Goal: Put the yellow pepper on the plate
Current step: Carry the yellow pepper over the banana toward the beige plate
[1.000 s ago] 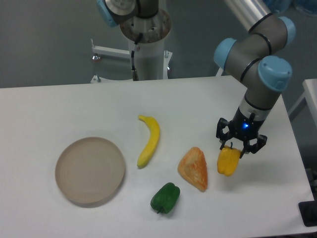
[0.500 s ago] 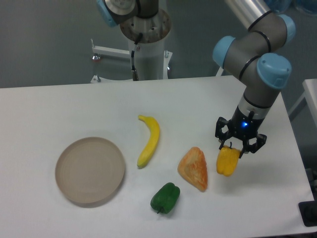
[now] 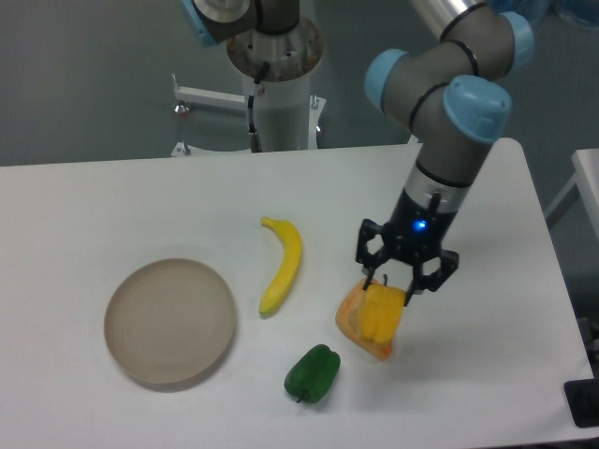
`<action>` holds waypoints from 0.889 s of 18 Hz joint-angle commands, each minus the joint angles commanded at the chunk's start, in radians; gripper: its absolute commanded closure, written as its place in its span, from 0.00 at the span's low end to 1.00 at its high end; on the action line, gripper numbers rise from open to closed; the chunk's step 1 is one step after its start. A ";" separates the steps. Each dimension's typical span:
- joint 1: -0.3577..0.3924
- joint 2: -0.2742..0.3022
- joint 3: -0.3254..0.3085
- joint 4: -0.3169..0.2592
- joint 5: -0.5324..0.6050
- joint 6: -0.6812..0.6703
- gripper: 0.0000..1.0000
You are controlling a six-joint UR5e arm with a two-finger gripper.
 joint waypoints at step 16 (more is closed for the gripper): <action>-0.204 0.124 -0.318 0.273 0.005 -0.123 0.45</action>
